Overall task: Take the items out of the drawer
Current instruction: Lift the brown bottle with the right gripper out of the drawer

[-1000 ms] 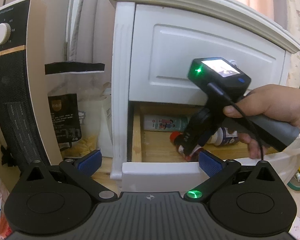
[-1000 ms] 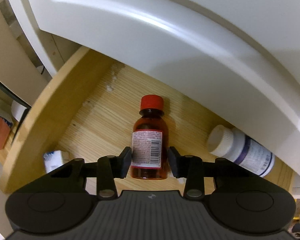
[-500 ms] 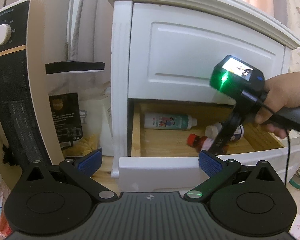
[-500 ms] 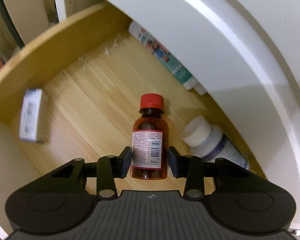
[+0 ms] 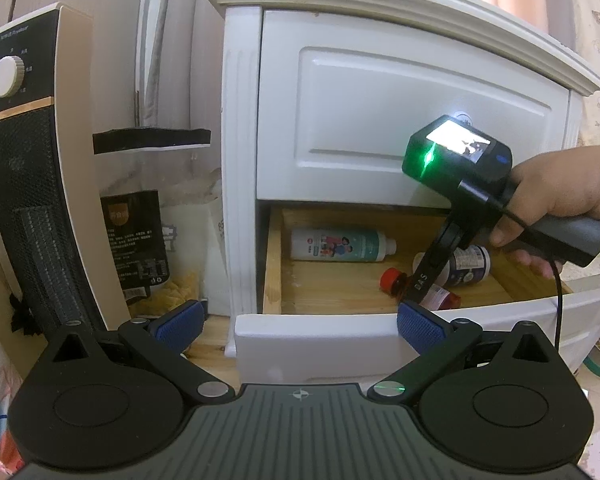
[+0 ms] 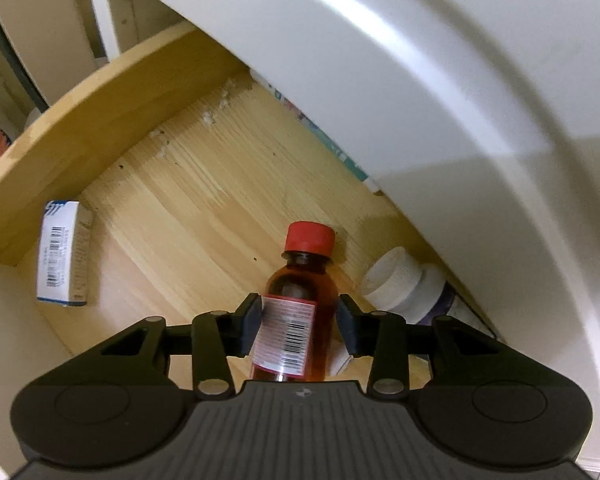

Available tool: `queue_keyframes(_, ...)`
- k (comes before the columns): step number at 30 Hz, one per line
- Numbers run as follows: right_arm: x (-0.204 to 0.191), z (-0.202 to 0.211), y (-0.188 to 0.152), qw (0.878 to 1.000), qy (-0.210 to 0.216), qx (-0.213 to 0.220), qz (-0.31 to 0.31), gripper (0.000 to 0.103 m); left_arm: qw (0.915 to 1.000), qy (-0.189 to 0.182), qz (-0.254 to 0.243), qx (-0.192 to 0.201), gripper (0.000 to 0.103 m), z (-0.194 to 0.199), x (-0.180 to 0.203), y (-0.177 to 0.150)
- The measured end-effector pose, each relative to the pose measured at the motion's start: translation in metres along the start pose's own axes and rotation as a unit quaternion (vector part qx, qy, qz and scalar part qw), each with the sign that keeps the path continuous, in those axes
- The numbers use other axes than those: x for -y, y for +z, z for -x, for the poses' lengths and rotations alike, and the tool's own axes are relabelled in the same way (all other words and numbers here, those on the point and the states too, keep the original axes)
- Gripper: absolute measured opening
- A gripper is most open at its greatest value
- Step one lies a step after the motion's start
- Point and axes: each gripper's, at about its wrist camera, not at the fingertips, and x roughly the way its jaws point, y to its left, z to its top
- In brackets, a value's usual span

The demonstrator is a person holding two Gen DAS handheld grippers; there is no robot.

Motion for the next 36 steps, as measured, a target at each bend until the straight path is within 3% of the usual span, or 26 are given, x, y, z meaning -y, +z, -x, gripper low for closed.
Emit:
queue_keyframes(6, -0.003, -0.014, -0.008, 0.999, -0.014, -0.033, 0.003, 0.044, 1.0000, -0.003, -0.001, 0.002, 0.103, -0.001, -0.001, 0.000)
queue_keyframes(15, -0.002, -0.001, -0.022, 1.000, -0.004, -0.016, -0.003, 0.043, 1.0000, -0.004, 0.002, 0.002, 0.103, 0.000, -0.003, -0.001)
queue_keyframes(26, 0.006, 0.061, -0.060, 0.998, 0.018, 0.053, -0.024, 0.043, 0.9999, -0.009, 0.002, 0.010, 0.103, 0.006, 0.002, -0.002)
queue_keyframes(34, 0.034, 0.092, -0.083, 0.990, 0.023, 0.121, -0.065, 0.044, 0.9995, 0.010, -0.005, 0.029, 0.103, 0.007, 0.011, -0.005)
queue_keyframes(36, 0.014, 0.056, -0.074, 0.987, 0.027, 0.140, -0.077, 0.044, 0.9995, 0.009, -0.005, 0.028, 0.103, 0.006, 0.013, -0.005)
